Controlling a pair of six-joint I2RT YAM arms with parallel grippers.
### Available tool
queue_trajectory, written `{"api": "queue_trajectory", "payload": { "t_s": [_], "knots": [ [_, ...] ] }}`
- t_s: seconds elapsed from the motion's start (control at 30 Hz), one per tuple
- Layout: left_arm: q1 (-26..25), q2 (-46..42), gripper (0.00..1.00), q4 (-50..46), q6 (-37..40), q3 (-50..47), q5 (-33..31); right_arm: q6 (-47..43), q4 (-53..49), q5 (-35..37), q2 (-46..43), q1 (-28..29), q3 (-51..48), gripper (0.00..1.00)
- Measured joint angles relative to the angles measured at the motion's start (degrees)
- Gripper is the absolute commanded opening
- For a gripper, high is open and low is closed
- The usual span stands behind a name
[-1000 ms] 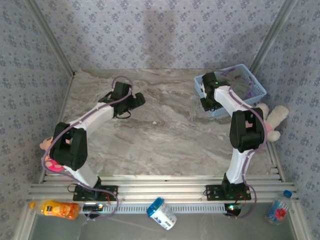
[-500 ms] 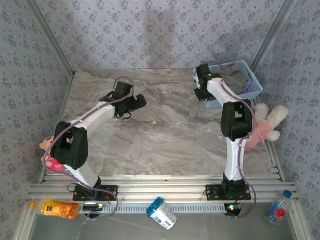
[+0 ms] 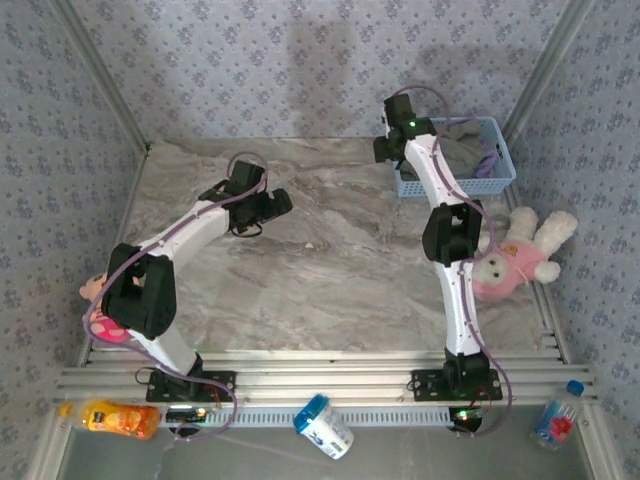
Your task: Fold and stack the mixed laundry pile
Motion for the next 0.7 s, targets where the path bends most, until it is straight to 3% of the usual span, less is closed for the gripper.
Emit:
{"api": "queue_trajectory", "payload": {
  "t_s": [0.2, 0.5, 0.7],
  "knots": [
    [0.0, 0.0, 1.00, 0.0, 0.0, 0.0, 0.0, 8.1, 1.5, -0.7, -7.8, -3.9, -8.6, 1.00],
    [0.0, 0.0, 1.00, -1.7, 1.0, 0.9, 0.0, 21.6, 4.7, -6.0, -6.9, -16.8, -10.9, 1.00],
    [0.0, 0.0, 1.00, -2.8, 2.1, 1.2, 0.0, 28.2, 7.6, -8.7, -2.1, -16.9, -10.1, 0.90]
  ]
}}
